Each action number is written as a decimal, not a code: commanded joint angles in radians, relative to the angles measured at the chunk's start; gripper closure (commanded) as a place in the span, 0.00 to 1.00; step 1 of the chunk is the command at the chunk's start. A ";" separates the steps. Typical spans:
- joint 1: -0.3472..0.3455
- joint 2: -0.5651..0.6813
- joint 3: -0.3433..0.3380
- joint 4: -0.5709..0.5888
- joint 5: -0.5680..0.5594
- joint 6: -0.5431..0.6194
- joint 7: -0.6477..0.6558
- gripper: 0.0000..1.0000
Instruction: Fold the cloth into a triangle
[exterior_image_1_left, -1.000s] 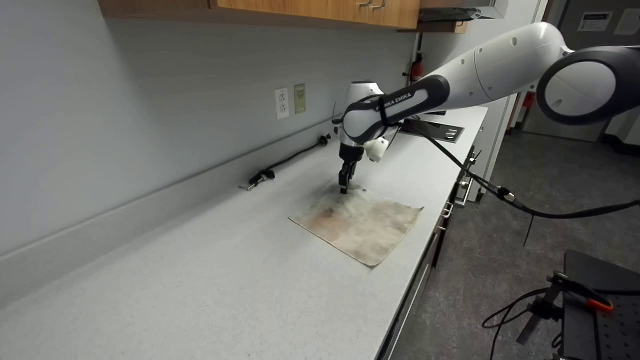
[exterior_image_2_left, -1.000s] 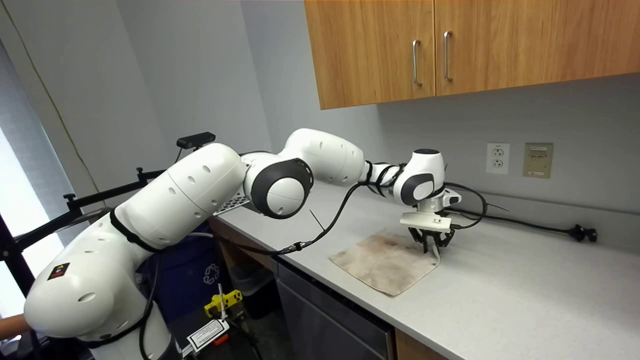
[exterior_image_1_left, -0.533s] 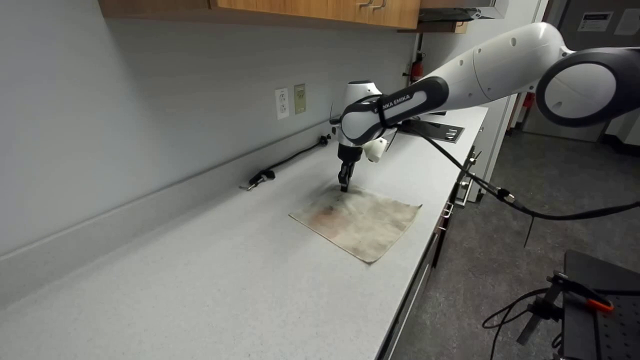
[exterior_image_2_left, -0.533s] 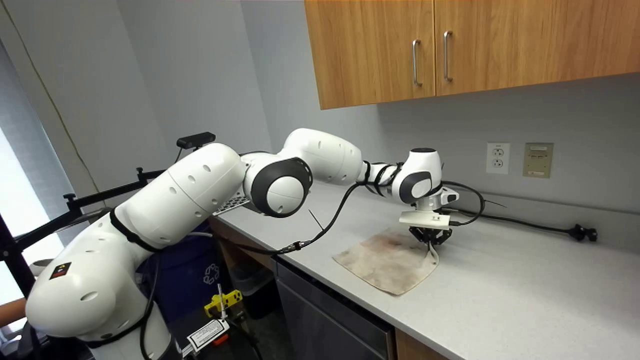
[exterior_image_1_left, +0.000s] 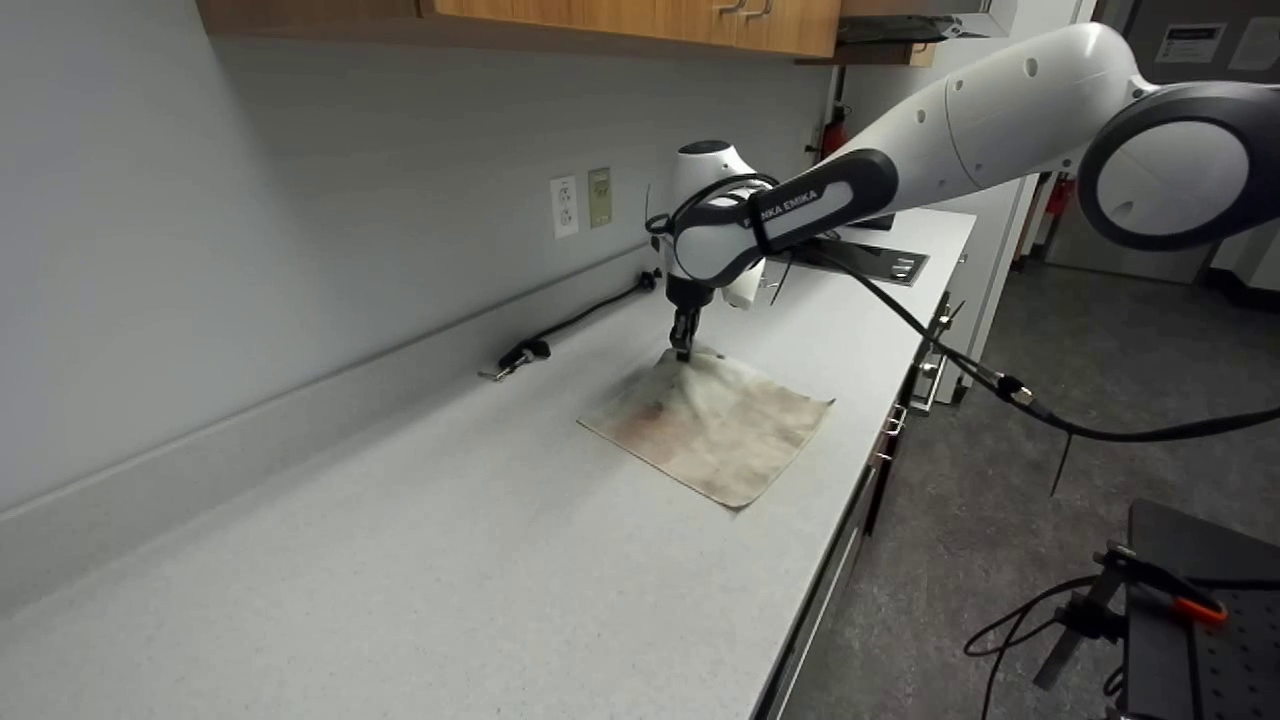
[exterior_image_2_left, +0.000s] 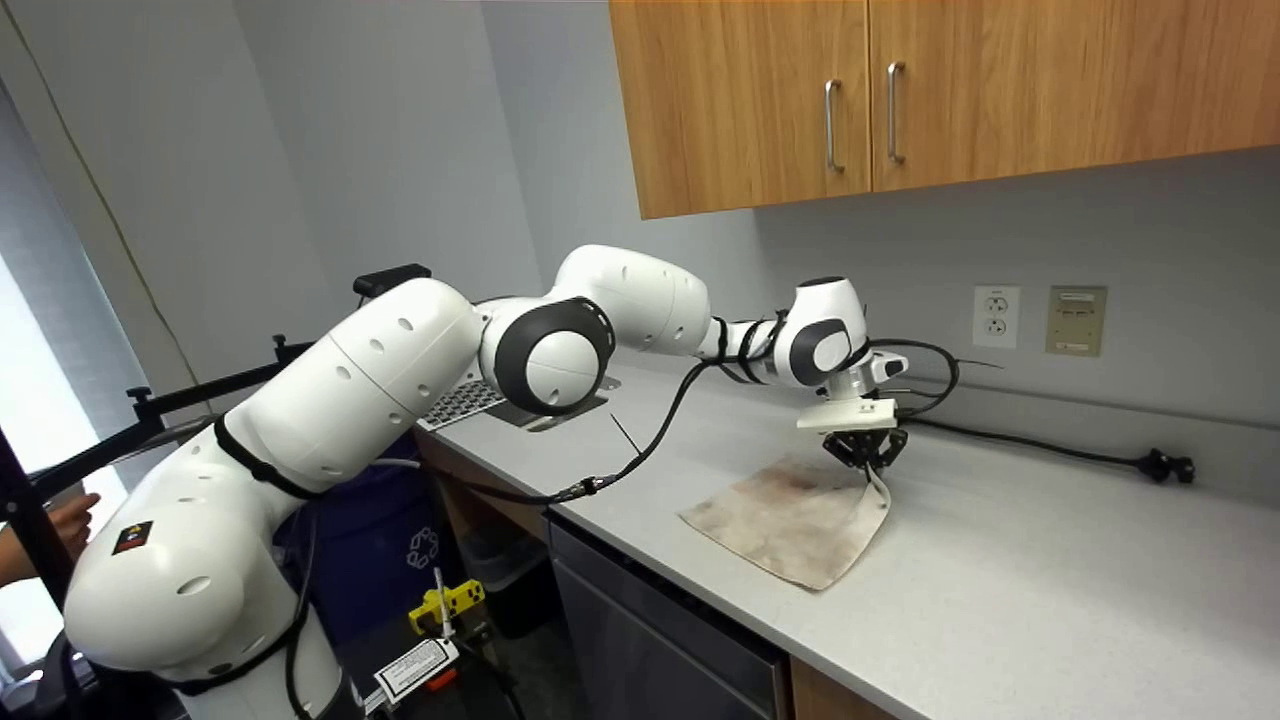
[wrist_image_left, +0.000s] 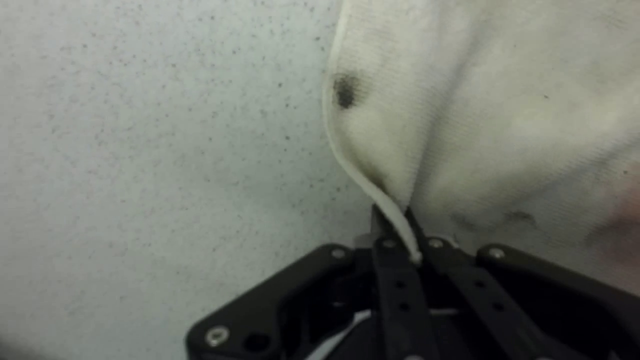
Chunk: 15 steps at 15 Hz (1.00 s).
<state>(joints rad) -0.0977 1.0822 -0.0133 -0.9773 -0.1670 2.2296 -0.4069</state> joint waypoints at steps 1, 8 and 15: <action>0.062 -0.071 -0.060 -0.080 -0.063 0.047 0.084 0.99; 0.156 -0.208 -0.103 -0.298 -0.153 0.047 0.213 0.99; 0.173 -0.332 -0.057 -0.548 -0.154 0.052 0.213 0.99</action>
<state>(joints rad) 0.0719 0.8464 -0.0856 -1.3806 -0.3058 2.2599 -0.2083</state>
